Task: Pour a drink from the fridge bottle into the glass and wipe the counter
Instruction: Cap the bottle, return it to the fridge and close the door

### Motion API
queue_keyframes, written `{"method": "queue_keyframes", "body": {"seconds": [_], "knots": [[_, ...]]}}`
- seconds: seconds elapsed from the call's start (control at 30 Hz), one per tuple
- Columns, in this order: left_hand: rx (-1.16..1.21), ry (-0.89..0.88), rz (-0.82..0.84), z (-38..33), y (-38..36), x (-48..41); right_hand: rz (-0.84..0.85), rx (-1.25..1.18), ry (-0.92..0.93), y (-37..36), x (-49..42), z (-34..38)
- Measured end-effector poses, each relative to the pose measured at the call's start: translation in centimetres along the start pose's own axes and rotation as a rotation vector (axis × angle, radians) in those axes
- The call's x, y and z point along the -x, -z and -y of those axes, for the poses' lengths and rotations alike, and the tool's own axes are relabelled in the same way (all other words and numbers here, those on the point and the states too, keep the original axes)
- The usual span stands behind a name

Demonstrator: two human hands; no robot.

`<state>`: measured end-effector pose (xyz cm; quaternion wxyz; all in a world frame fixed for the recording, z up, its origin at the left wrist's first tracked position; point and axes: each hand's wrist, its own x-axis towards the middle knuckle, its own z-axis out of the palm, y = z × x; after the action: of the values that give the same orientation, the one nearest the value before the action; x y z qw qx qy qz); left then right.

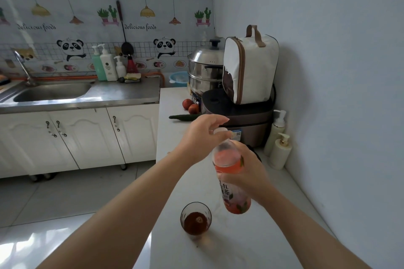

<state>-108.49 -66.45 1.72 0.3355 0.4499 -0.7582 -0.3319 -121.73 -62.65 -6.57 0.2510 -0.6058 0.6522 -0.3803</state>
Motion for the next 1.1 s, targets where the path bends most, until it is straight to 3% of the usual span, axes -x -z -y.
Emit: {"method": "queue_keyframes", "body": {"seconds": [0.1, 0.37, 0.6, 0.83, 1.1], "knots": [[-0.037, -0.012, -0.013, 0.5, 0.1, 0.1, -0.003, 0.024, -0.001, -0.2, -0.2, -0.2], [-0.02, -0.03, 0.151, 0.0, 0.4, 0.2, 0.009, 0.005, -0.039, -0.4, 0.1, -0.8], [-0.29, 0.017, -0.016, -0.1, -0.4, 0.3, 0.002, 0.017, 0.0, -0.3, 0.0, -0.4], [-0.17, -0.025, 0.171, -0.4, 0.3, 0.4, 0.015, 0.006, -0.045, -0.2, 0.4, -0.8], [-0.212, 0.006, -0.021, -0.1, -0.3, 0.7, 0.004, 0.008, 0.003, 0.0, 0.2, -0.2]]}}
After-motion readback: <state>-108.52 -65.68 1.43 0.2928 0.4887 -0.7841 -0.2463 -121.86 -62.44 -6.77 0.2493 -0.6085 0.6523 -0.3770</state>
